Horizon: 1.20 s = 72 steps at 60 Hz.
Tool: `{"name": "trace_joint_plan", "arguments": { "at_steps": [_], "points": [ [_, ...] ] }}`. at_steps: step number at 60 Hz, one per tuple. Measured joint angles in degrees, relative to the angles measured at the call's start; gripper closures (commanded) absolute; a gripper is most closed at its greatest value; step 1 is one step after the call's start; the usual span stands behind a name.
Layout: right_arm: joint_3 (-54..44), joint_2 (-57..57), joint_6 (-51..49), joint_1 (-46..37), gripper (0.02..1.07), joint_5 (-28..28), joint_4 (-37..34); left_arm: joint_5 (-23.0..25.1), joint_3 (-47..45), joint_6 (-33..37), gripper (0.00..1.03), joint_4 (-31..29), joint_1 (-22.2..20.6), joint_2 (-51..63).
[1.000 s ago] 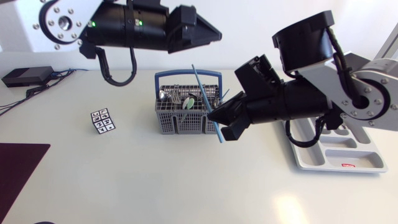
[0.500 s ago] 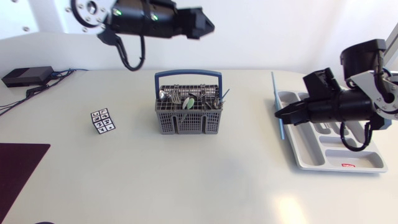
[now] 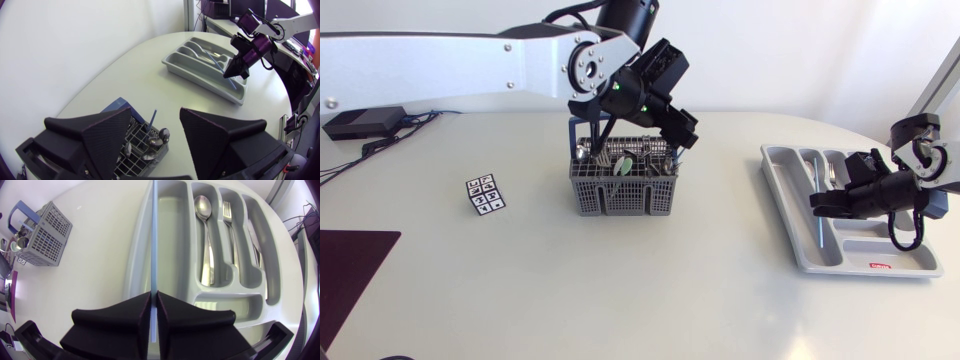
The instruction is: Transfer all utensils from the basket to the drawer tray.
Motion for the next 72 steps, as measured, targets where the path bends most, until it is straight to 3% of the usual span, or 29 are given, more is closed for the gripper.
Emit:
{"name": "trace_joint_plan", "arguments": {
  "at_steps": [20,26,35,53,65,72],
  "points": [
    [0.70,4.02,-0.85,-0.70,0.27,0.20,0.20,-7.58,3.43,2.99,0.39,-2.69,-3.87,4.02],
    [0.70,4.02,-0.85,-0.68,0.14,0.20,0.20,-10.29,1.22,3.21,0.44,2.25,-4.48,4.02],
    [0.70,4.02,-0.85,-0.57,0.12,0.00,0.55,-14.45,-6.14,3.67,0.44,12.04,-5.53,3.98],
    [0.66,3.67,-0.90,-0.52,0.11,-0.26,0.61,-20.13,-10.36,4.48,0.53,22.69,-6.97,4.09],
    [0.63,2.75,-1.53,-0.52,0.09,0.11,1.05,-21.75,-10.36,4.50,0.55,24.55,-7.56,6.34],
    [0.11,2.47,-1.73,-0.52,0.08,0.17,1.29,-22.49,-10.36,4.72,0.61,26.03,-8.31,8.28]
  ]
}}
